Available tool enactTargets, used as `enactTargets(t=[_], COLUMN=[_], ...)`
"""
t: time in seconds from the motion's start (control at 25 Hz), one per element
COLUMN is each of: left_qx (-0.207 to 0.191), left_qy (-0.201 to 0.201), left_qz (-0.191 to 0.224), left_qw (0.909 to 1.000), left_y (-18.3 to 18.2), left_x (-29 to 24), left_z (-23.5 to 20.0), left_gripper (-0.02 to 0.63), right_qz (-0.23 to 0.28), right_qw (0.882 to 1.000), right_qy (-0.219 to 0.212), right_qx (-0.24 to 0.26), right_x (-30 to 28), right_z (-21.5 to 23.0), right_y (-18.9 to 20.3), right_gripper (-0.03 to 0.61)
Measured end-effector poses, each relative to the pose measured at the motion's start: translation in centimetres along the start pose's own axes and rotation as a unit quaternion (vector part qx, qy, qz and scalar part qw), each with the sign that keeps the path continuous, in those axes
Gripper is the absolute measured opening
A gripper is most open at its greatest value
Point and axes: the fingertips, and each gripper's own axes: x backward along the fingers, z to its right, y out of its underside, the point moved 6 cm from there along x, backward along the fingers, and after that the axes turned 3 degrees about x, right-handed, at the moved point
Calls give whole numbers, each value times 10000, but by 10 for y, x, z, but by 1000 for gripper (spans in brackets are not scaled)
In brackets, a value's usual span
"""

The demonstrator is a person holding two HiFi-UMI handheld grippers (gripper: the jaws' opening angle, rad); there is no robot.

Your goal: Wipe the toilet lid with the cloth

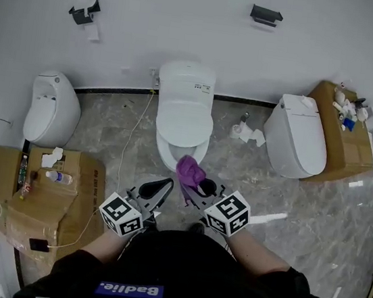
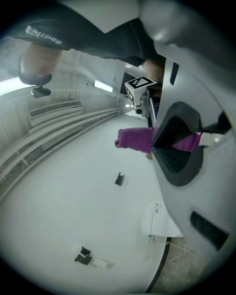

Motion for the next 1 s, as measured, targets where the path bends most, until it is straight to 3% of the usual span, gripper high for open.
enactTargets(t=[0.16,0.48,1.0], left_qx=[200,-24,-307], left_qy=[-63,295,397], left_qz=[-1,-112,10], left_qw=[9998,9995,9987], left_y=[9,-7,-16], left_x=[-17,-16,8], left_z=[26,57,69], left_gripper=[17,17,17], right_qz=[126,821,962], right_qw=[9997,9962,9946], right_qy=[-195,-130,-115], right_qx=[-66,-245,-360], right_x=[29,54,49], right_z=[7,-9,-40], right_y=[-1,-22,-14], right_gripper=[98,98,98])
